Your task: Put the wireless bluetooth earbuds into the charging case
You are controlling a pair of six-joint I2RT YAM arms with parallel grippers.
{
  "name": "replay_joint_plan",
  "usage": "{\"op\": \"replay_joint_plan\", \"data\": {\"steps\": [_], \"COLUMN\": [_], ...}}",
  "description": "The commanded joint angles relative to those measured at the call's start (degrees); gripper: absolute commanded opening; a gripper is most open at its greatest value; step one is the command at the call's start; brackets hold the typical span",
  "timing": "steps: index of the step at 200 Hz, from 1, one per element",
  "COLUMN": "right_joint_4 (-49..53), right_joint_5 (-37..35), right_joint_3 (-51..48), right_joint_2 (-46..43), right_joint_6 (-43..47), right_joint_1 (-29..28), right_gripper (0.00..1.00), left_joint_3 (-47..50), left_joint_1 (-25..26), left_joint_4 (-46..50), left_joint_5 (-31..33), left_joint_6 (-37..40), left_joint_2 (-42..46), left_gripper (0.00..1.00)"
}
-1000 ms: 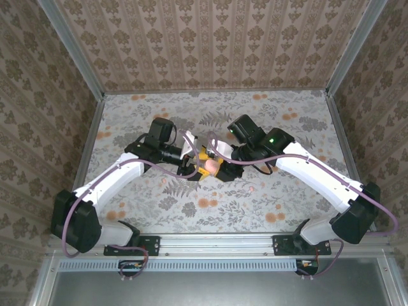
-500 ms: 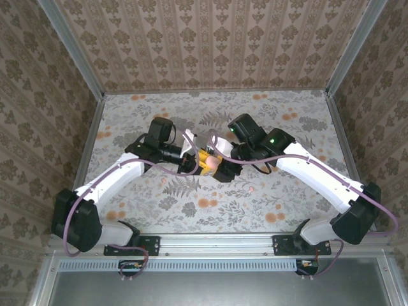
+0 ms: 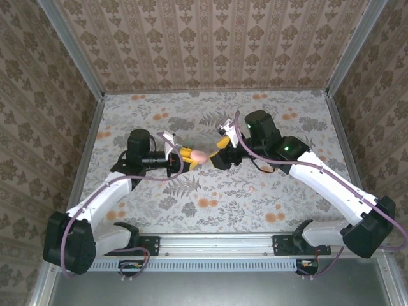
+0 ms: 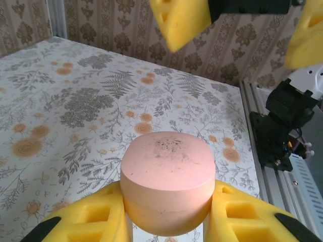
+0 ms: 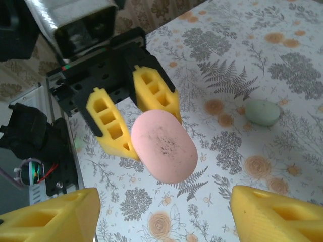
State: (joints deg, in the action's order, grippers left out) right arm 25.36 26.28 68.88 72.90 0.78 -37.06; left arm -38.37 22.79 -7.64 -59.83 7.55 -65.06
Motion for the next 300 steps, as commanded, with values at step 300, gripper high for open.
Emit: {"op": "replay_joint_plan", "data": {"steps": [300], "right_joint_4": [-3.92], "right_joint_5": [-5.83], "right_joint_3": [-3.92], "right_joint_2": [0.80], "right_joint_6": [-7.77], "right_joint_1": [-1.96], "right_gripper": [0.72], "left_joint_3": [4.71], "left_joint_1": [6.61], "left_joint_4": [-20.14], "left_joint_5": [6.62], "left_joint_6": [-11.90], "left_joint_2": [1.07], "left_gripper": [0.18]}}
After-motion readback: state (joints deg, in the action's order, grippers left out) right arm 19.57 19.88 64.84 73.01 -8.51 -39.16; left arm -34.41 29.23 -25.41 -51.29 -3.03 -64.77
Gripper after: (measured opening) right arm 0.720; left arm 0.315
